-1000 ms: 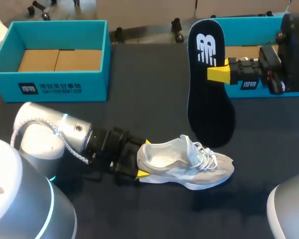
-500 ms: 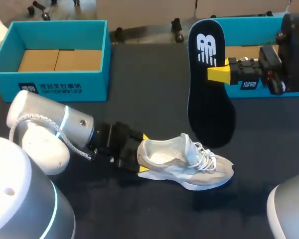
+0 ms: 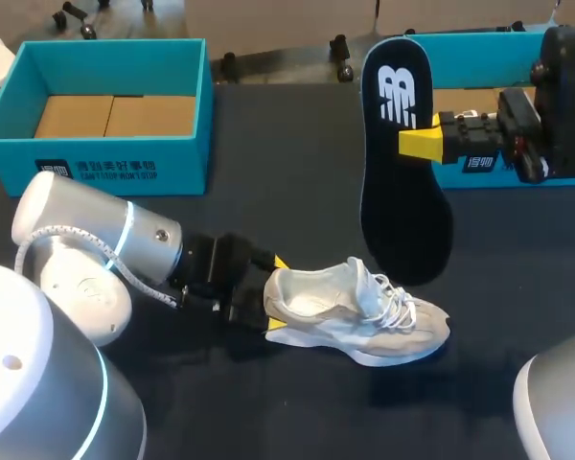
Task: Take the shoe out of the shoebox, open the shoe tongue, remove and reinsert the insole, then place the shoe into the shoebox
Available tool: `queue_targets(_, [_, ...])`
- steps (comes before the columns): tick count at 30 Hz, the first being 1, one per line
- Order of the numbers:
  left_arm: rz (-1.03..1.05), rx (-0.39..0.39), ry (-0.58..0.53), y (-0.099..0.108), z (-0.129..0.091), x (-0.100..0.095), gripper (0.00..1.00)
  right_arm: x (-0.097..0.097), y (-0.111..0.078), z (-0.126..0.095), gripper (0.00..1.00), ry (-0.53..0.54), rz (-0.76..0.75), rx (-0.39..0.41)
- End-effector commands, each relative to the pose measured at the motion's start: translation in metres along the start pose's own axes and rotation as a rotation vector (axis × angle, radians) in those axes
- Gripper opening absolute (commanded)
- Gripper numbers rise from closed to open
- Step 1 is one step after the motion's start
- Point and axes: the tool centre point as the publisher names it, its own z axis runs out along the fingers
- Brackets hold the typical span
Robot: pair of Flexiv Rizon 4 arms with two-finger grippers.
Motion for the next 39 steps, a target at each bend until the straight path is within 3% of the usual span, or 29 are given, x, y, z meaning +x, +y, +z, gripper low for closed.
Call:
queue_targets(1, [0.032,-0.101,0.0,-0.012,-0.007,-0.001,1.0,-0.003,0.003,0.003,0.0,0.005,0.001,0.005])
queue_targets(5, [0.032,-0.247,0.035,-0.014,-0.01,-0.006,1.0,-0.003,0.003,0.003,0.0,0.005,0.001,0.005])
queue_targets(9, [-0.098,-0.456,0.111,-0.016,-0.006,-0.016,1.0,-0.003,0.003,0.003,0.0,0.005,0.001,0.005])
queue_targets(24, [-0.098,-0.456,0.111,-0.016,-0.006,-0.016,1.0,-0.003,0.003,0.003,0.0,0.005,0.001,0.005])
queue_targets(25, [-0.109,-0.493,0.102,-0.017,-0.005,-0.017,1.0,-0.003,0.003,0.003,0.0,0.005,0.001,0.005])
queue_targets(31, [0.022,-0.477,0.187,-0.016,-0.023,-0.012,1.0,-0.003,0.003,0.003,0.0,0.005,0.001,0.005])
queue_targets(39, [0.094,-0.514,0.17,-0.016,-0.029,-0.006,1.0,-0.003,0.003,0.003,0.0,0.005,0.001,0.005])
